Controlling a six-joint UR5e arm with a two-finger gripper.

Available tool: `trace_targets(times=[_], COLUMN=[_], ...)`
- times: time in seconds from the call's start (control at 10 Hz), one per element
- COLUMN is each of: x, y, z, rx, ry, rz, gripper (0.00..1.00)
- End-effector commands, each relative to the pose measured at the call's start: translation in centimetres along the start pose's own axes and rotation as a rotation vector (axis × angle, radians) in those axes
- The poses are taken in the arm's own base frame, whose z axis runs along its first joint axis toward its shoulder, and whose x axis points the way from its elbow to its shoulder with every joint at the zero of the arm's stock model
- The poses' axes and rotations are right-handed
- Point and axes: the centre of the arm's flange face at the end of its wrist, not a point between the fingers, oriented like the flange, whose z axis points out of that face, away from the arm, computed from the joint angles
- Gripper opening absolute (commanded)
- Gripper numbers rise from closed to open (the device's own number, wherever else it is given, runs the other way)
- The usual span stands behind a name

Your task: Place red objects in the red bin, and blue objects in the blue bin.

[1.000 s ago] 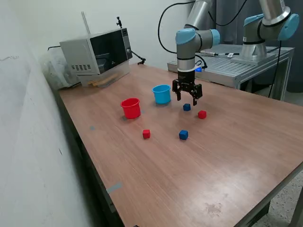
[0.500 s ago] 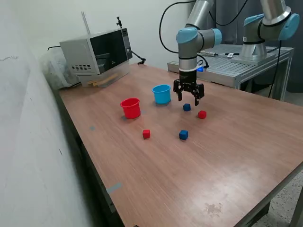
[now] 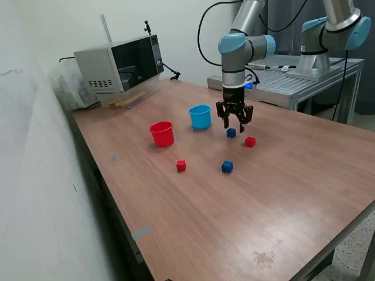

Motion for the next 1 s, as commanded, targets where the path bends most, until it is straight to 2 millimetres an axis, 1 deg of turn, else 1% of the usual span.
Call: trace_targets(times=[0.0,0.5,0.6,0.7,0.8,0.9], x=[-0.6,-0.6,-0.6,-0.4,-0.3,-0.3], y=[0.0,-0.2,-0.2,-0.1,-0.1,-0.1], z=[0.1,0.1,-1.2,-3.4,-4.0,-4.1], rx=[0.0,0.003,-0.014,-0.046,-0.055,-0.056], ry=[0.003,-0.002,-0.007,-0.014,-0.017,-0.019], rz=[0.008,0.002,-0.004,-0.006,-0.008,-0.008], gripper=[0.0,0.0,0.0,0.0,0.0,0.0])
